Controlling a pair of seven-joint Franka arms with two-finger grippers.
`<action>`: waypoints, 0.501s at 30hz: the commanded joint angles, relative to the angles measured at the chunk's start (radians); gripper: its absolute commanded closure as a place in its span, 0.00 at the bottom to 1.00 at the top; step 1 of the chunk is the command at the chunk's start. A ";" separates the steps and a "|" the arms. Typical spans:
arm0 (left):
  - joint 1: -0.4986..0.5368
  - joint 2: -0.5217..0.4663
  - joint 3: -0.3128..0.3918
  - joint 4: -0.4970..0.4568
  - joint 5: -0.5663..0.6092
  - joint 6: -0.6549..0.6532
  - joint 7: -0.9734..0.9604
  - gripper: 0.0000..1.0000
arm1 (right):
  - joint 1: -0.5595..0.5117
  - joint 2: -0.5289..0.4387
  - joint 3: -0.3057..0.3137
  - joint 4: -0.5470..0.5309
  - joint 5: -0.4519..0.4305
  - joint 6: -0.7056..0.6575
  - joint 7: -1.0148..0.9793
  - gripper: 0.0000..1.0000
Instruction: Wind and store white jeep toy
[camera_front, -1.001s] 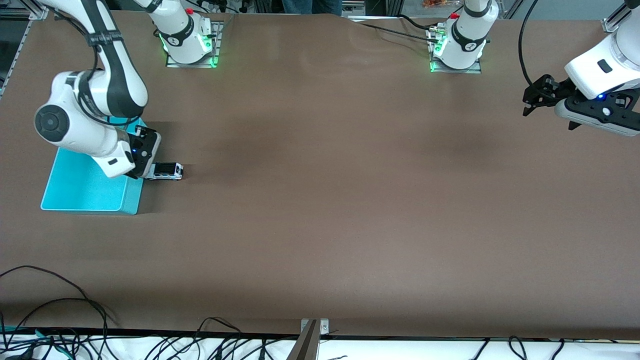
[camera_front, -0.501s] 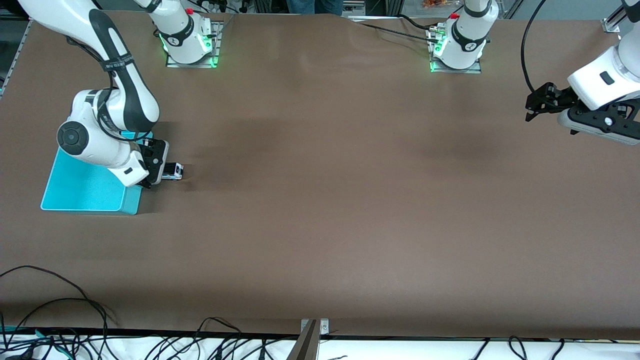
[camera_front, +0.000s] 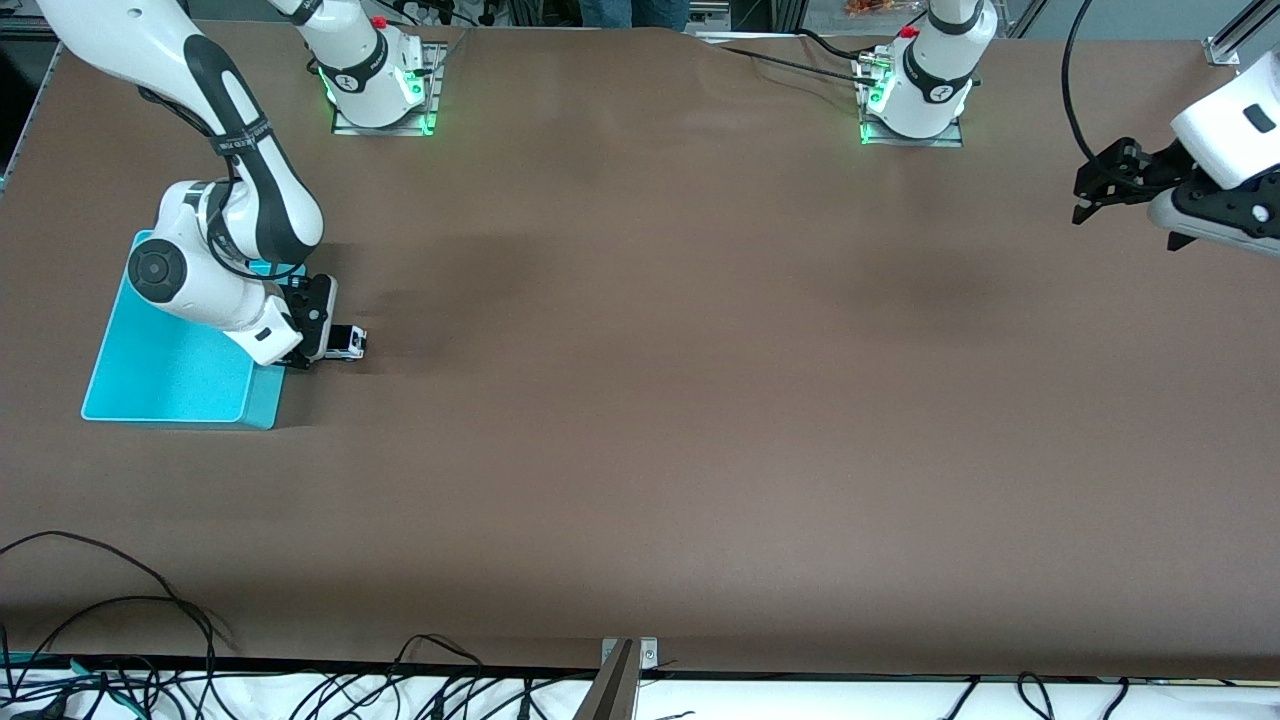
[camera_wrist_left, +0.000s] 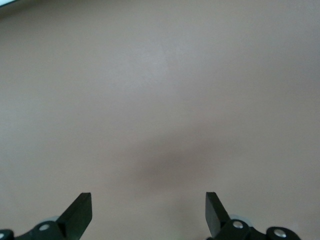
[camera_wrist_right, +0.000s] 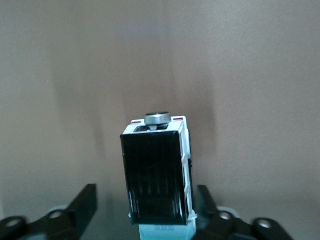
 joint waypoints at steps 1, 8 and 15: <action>-0.006 0.031 0.001 0.025 -0.033 -0.011 0.007 0.00 | -0.004 -0.011 0.002 -0.016 0.021 0.017 -0.034 0.49; -0.005 0.033 0.001 0.025 -0.028 0.004 0.007 0.00 | -0.004 -0.011 0.003 -0.013 0.021 0.014 -0.029 0.67; -0.009 0.036 -0.002 0.025 -0.030 0.003 0.006 0.00 | -0.001 -0.027 0.016 0.004 0.021 -0.010 -0.020 0.74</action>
